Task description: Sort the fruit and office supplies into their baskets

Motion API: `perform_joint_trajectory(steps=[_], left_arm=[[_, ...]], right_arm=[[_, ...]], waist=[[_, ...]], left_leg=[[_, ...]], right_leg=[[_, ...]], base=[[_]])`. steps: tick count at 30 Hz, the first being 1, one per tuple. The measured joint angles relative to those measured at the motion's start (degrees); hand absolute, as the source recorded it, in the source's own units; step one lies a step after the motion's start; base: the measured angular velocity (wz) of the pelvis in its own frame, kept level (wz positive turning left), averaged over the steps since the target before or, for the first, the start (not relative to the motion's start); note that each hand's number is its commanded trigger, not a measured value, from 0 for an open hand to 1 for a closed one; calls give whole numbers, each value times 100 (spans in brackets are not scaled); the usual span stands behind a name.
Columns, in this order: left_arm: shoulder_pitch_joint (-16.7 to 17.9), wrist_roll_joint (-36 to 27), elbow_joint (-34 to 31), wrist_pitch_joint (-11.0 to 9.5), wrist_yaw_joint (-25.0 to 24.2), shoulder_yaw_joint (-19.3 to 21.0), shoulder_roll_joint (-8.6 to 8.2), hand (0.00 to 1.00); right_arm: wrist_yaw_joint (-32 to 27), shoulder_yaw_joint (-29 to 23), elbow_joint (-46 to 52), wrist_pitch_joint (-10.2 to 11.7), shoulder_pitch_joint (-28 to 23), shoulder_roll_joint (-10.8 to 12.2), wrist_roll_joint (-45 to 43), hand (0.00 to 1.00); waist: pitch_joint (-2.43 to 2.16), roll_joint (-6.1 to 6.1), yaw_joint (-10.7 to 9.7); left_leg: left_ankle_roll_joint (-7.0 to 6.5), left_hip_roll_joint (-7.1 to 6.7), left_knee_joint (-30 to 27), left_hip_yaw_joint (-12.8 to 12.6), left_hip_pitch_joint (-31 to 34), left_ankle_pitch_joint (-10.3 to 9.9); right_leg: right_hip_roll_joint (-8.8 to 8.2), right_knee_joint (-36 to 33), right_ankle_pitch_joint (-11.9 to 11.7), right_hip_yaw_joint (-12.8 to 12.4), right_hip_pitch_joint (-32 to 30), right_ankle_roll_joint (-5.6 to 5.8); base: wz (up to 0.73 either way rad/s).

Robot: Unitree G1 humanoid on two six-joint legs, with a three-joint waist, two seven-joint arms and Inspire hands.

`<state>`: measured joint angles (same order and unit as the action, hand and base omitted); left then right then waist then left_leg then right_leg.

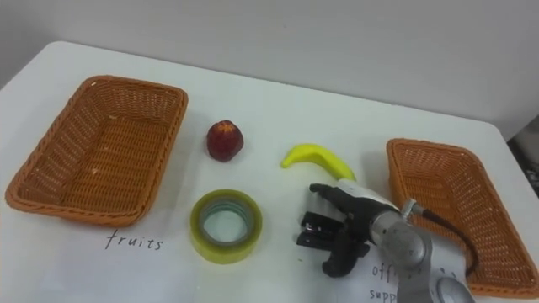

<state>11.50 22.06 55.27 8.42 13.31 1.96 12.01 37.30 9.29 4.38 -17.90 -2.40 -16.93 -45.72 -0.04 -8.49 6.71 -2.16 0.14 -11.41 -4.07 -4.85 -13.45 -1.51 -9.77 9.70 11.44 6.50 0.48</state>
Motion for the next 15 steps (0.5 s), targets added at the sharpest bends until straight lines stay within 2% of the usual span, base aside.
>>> perform_joint_trajectory(steps=[15], left_arm=[[-32, -1, 39, -6, 24, -67, 1, 0]], right_arm=[[-725, 81, -531, 85, 250, 97, -396, 100]], waist=[[-6, 21, 62]], left_leg=[[2, 2, 2, 106, -68, -1]], right_leg=[[4, 12, -2, 85, 76, -3]], base=[[3]])
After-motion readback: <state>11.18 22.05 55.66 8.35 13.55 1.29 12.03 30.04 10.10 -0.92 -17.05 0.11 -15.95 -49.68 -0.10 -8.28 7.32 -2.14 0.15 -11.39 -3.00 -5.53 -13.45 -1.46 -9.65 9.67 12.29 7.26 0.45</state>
